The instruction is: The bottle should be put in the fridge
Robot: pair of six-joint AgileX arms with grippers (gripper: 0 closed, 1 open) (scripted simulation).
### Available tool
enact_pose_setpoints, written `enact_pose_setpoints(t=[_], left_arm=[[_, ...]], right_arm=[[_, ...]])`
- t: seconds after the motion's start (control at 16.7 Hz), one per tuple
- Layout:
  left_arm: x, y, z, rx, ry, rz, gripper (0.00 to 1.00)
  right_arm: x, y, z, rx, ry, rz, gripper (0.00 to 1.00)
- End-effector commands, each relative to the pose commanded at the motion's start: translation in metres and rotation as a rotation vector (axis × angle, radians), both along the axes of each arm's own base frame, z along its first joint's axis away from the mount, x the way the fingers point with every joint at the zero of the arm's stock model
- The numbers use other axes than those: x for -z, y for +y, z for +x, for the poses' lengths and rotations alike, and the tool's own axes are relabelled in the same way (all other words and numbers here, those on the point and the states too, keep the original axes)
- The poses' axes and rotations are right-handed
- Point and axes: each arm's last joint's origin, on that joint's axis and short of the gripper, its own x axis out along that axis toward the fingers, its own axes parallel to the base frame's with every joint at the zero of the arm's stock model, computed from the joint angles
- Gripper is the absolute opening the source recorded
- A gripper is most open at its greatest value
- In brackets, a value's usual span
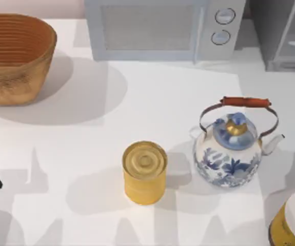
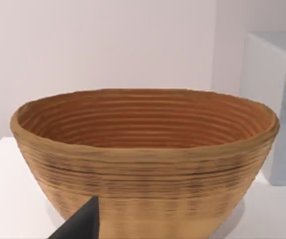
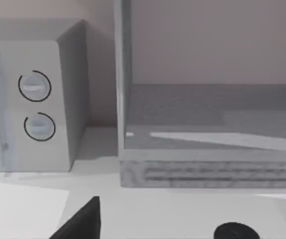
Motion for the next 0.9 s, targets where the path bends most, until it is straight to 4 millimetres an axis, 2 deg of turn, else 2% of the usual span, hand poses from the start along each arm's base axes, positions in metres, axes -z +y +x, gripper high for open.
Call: enact_pose_setpoints(t=[0.24, 0.48, 0.72, 0.9], left_arm=[[0.0, 0.0, 0.0, 0.0, 0.0, 0.0, 1.0], [0.0, 0.0, 0.0, 0.0, 0.0, 0.0, 1.0], [0.0, 0.0, 0.0, 0.0, 0.0, 0.0, 1.0], [0.0, 0.0, 0.0, 0.0, 0.0, 0.0, 1.0]], right_arm=[[-0.005, 0.0, 0.001, -0.005, 0.005, -0.022, 1.0], [-0.031, -0.004, 0.01, -0.026, 0.067, -0.136, 1.0], [-0.053, -0.016, 0.041, -0.074, 0.251, -0.29, 1.0], [-0.05, -0.034, 0.08, -0.167, 0.471, -0.382, 1.0]])
